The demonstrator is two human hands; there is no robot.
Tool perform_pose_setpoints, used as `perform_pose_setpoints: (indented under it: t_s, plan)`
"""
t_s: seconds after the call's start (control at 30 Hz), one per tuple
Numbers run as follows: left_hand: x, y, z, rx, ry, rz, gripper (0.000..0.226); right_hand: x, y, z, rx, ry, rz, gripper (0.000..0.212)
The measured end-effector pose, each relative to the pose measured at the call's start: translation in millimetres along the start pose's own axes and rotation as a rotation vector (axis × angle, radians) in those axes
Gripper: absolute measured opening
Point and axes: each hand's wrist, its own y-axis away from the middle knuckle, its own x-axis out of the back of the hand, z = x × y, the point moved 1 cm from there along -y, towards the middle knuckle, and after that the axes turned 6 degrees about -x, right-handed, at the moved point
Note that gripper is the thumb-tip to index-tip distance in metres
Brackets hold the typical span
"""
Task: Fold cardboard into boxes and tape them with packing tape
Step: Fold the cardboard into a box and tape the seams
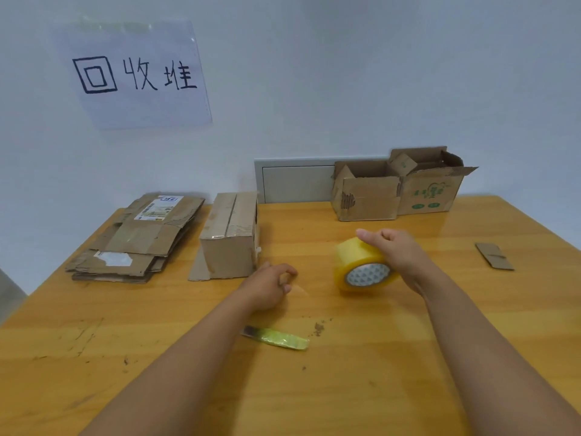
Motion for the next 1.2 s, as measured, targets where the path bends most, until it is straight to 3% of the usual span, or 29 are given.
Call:
perform_pose_setpoints:
  t_s: [0.27,0.43,0.57,0.67,0.8,0.93,1.1,1.2]
  plan:
    - [5.4,-0.1,-5.7,0.004,0.093,0.136,0.012,-17.1,15.8,7.1,0.044,-0.211,-0.052,0.038]
    - [4.8,-1.8,1.3,-0.025,0.069,0.065,0.034,-15.8,12.1,-21.3,0.141,0.218,-0.007,0.036]
    - [0.6,-3.4,3.5,-0.025,0.020,0.084,0.015,-29.6,13.2,-28.4,0.159,0.367,0.071,0.037]
    - [-0.7,3.5,2.8,-0.086,0.017,0.175,0.008,-37.2,15.4,-21.3,0.218,0.379,0.112,0.052]
    - [4.6,20.6,1.4,-0.222,-0.113,0.332,0.010,-42.3,18.0,-13.6,0.298,0.226,0.097,0.054]
    - [13.6,47.3,-5.3,-0.329,-0.208,0.326,0.014,-49.3,24.8,-21.0,0.324,0.127,0.025,0.049]
    - [46.1,83.5,-2.0,-0.307,-0.065,0.445,0.015,-47.3,35.5,-44.7,0.370,-0.111,-0.040,0.049]
    - [82.5,107.3,5.3,-0.294,-0.020,0.344,0.009,-42.6,40.4,-65.7,0.428,-0.110,-0.037,0.047]
